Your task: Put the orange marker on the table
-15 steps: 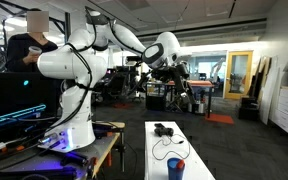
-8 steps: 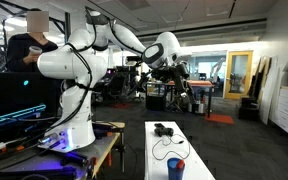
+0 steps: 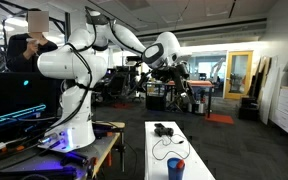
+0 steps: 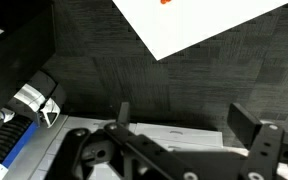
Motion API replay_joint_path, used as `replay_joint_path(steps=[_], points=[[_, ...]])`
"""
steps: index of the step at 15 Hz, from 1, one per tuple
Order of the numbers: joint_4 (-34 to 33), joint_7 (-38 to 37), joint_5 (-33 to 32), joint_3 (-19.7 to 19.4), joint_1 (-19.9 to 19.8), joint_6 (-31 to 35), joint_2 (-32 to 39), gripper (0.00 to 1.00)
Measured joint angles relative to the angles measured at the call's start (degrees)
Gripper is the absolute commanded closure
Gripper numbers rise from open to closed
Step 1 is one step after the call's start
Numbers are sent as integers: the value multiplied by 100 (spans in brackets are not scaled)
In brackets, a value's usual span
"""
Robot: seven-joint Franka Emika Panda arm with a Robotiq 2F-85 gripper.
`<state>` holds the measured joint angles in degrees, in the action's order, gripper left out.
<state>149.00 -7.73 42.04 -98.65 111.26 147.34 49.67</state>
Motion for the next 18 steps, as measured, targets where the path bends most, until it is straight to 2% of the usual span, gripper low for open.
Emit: replay_joint_path(steps=[8,13,18], points=[[-102,-14,-330,-119,-31,-17,-188,0],[-408,18,-615,-373,-280,-284,-814,0],[-550,61,-716,-322,-689,-467,-1616,0]])
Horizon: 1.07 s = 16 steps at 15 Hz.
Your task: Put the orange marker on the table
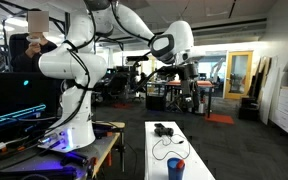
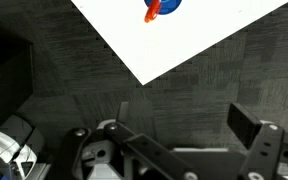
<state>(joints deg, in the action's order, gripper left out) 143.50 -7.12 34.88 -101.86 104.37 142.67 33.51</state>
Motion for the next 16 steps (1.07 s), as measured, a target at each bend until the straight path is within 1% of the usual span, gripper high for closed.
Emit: replay_joint_path(steps=[3,6,10,14,16], points=[[-1,0,-61,215,-250,-41,-420,0],[2,-9,-142,598,-586,-69,-778,0],[11,-11,-258,1259,-1172,-67,-1116,0],[14,31,-218,1942,-1808,-65,-1144,0],[15,-12,-451,2425,-2257,68,-1233,0]])
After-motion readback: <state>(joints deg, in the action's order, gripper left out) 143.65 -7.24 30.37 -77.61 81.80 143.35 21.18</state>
